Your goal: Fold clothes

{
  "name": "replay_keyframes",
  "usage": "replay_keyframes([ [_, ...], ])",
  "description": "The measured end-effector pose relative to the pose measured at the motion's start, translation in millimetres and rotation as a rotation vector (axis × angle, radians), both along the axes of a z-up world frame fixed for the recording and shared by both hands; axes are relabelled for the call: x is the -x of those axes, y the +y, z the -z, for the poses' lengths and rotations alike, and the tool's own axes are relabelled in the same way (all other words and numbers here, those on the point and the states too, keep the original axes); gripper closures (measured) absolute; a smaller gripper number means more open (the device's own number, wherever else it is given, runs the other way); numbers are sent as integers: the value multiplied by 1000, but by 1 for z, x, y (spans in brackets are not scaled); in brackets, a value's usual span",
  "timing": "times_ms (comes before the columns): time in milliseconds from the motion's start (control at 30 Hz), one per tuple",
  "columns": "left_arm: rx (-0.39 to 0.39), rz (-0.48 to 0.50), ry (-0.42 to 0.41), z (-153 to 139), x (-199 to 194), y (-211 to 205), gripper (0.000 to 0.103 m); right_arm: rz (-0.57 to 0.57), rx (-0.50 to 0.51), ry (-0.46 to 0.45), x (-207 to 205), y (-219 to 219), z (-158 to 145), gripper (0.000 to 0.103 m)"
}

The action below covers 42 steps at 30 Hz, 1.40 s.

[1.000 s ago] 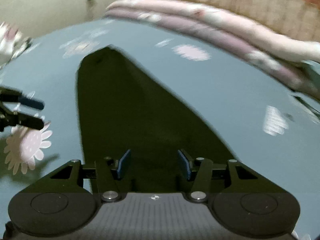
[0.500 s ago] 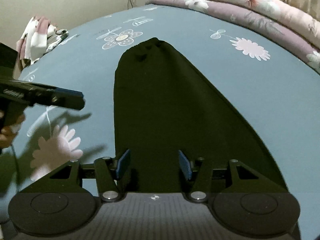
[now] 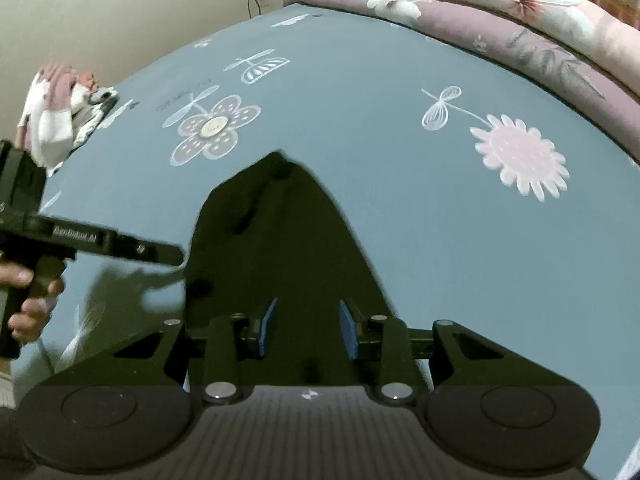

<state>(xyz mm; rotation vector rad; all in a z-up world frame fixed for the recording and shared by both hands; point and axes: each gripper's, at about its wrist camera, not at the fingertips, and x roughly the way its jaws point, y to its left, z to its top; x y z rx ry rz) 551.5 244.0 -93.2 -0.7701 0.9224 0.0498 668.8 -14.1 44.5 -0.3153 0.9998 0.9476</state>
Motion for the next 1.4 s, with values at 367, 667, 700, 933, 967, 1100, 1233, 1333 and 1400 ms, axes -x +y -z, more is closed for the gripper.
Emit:
replay_keyframes([
  [367,62,-47,56,29,-24,14,50,-40,25,107,-83,52,69,65],
  [667,29,-80,-9,31,-45,20,49,-168,41,84,-77,88,81,64],
  [700,19,-82,-21,31,-46,20,49,-186,54,65,-75,93,81,65],
  [933,-62,-77,-36,25,-49,23,90,-127,47,52,-80,88,68,99],
  [967,-70,-73,-42,22,-51,23,91,-115,41,42,-82,87,63,99],
  [1100,-132,-28,-75,5,-69,20,96,-62,50,-13,-96,78,46,99],
  [1233,-155,16,-111,-11,-93,19,96,-27,75,-63,-111,72,34,99],
  [1333,-159,39,-122,-14,-112,13,96,5,95,-91,-123,69,28,99],
  [1400,-163,54,-132,-15,-124,9,96,24,108,-106,-132,66,28,99],
])
